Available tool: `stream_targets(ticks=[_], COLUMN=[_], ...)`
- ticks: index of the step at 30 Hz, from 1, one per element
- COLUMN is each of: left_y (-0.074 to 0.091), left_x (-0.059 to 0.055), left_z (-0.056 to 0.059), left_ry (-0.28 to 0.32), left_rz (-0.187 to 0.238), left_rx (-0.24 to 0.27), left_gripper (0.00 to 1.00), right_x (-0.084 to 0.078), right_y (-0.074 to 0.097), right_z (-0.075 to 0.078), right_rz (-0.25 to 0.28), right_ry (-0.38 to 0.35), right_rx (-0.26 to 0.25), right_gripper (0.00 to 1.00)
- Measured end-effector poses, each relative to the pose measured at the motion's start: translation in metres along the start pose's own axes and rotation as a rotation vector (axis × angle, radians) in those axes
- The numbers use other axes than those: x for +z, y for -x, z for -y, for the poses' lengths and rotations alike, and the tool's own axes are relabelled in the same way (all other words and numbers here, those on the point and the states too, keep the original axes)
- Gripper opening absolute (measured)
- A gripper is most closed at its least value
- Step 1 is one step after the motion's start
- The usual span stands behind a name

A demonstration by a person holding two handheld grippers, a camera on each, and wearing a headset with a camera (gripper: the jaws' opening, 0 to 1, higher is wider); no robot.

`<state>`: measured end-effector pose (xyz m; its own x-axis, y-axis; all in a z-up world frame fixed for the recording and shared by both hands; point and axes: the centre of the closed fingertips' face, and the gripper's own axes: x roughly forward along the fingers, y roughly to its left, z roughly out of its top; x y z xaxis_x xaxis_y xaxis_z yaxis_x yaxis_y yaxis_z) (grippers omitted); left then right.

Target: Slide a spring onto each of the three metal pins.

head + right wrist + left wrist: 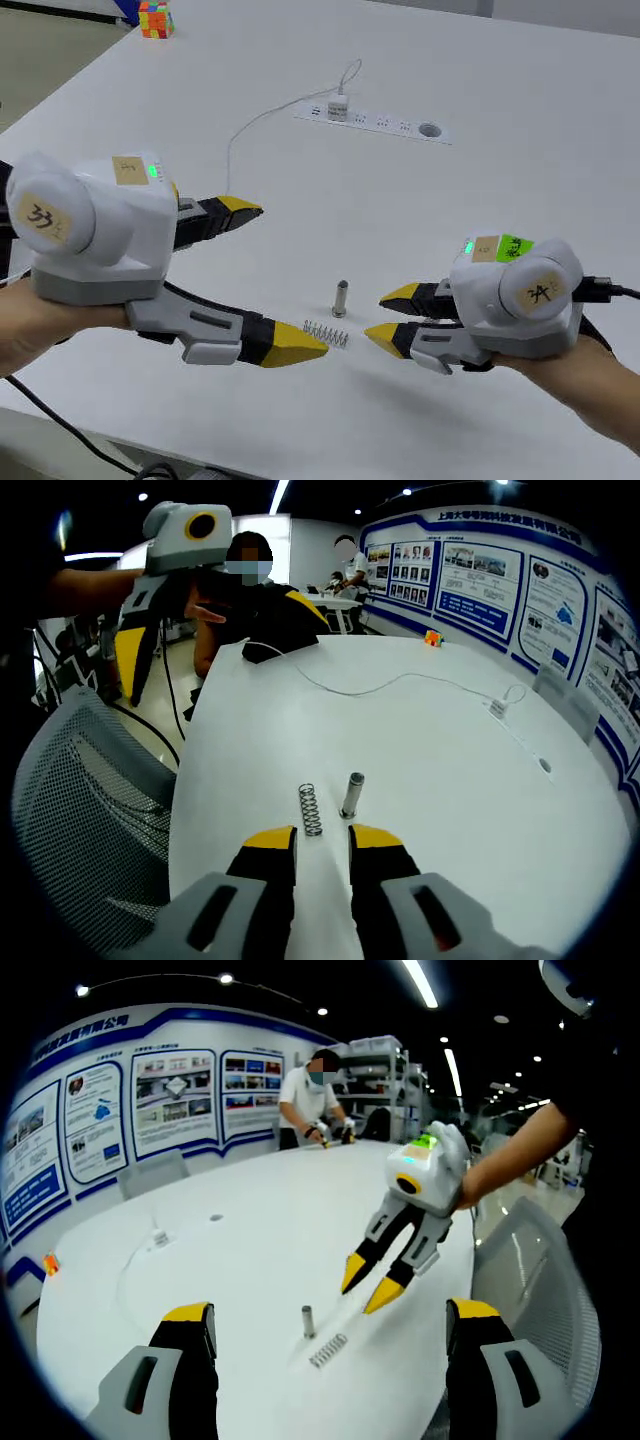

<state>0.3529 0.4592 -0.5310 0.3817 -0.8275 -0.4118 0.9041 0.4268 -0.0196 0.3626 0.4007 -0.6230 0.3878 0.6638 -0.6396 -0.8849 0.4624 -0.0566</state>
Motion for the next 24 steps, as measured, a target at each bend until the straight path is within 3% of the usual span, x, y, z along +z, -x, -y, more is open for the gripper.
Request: stream_targets(ticks=[11,24], left_y=[0.009,0.004], left_x=[-0.011,-0.023], left_z=[-0.013,-0.01], left_ry=[0.016,0.038], left_rz=[-0.013,-0.035], left_rx=[0.015,-0.011], left_gripper=[0.97,0.97], right_x=[-0.011,-0.02], right_y=[-0.033,-0.049], right_z=[-0.007,-0.002], right_rz=[-0.036,-0.06], right_ry=[-0.072,-0.103], right_rx=[0.016,0.002], right_gripper=[0.21,0.17])
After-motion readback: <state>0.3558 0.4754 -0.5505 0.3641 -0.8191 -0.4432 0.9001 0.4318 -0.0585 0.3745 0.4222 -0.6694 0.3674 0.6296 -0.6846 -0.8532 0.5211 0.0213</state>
